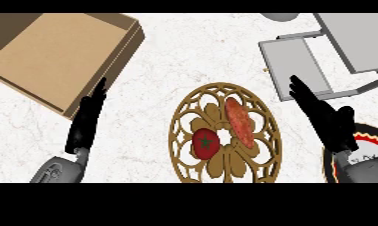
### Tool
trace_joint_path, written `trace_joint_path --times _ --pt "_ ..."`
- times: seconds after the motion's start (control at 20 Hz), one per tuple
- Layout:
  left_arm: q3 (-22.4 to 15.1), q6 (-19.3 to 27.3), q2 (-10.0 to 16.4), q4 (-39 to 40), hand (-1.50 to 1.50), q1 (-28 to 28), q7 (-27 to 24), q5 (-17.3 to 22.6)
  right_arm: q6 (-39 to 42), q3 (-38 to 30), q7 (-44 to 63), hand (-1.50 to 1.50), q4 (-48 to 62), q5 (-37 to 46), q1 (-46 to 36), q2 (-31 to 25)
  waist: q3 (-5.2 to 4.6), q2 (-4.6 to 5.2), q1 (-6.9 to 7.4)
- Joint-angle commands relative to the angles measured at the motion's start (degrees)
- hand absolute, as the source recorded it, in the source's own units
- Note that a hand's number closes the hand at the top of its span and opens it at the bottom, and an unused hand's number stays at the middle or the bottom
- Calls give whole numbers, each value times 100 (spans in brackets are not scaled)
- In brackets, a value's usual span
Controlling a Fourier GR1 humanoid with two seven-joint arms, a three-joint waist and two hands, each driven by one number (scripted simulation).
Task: Pick the sweet potato from the placemat and place it in the tiered shelf
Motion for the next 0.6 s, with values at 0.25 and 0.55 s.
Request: trace_joint_path --times 0.25,0.55 --pt "829 -751 653 -272 0 261 -622 652 -1464 572 198 150 -743 1111 -1730 1491 75 -248 305" --pt "1032 -1137 700 -349 0 734 -740 1084 -4157 1314 1014 -150 -249 3587 -920 1729 71 -279 106"
